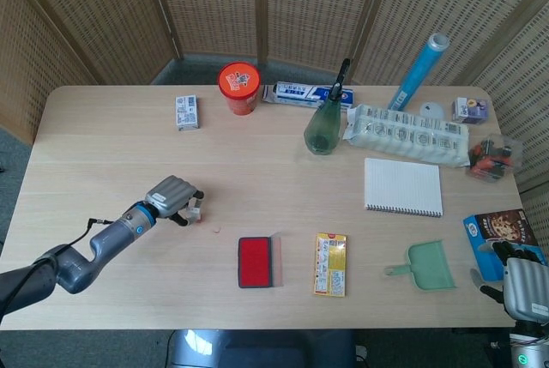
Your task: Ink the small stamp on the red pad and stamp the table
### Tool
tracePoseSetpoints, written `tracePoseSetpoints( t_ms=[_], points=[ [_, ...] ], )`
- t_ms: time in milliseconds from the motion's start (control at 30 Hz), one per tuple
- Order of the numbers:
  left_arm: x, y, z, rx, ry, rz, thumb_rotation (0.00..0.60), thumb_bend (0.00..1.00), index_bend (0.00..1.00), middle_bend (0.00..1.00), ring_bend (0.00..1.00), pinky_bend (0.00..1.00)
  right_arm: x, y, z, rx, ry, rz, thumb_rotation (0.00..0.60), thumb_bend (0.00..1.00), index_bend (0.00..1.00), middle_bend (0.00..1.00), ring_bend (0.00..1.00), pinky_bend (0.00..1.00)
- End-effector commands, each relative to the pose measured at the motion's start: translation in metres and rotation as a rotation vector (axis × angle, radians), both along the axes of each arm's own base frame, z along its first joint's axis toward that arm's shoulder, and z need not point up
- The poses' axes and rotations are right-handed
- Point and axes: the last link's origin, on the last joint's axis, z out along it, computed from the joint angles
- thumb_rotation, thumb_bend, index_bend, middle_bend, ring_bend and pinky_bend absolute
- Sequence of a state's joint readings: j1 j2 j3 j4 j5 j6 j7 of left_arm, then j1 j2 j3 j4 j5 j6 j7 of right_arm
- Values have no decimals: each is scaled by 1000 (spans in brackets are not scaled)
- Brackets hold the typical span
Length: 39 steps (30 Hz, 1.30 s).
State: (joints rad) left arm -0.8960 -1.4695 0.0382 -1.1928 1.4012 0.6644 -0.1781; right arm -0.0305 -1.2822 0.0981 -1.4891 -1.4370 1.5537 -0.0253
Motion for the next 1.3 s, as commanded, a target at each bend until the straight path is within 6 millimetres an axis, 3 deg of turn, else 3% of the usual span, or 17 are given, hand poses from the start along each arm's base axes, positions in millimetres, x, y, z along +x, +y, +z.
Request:
tracePoseSetpoints(
  t_ms=[33,367,1300],
  points=[
    [-3,-2,-6,-7,-7,10,565,339,637,1000,1000,933,0,0,0,-2,1,0,590,263,437,439,469,372],
    [-7,-8,-17,-15,-8,-7,559,325,637,1000,1000,933,0,1,3,-5,4,-1,590,262,438,439,469,372],
    [-6,-9,-14,-25,30,-25,524,307,603,1000,1000,932,1,2,4,-13,4,3,592,262,447,446,475,376]
  ],
)
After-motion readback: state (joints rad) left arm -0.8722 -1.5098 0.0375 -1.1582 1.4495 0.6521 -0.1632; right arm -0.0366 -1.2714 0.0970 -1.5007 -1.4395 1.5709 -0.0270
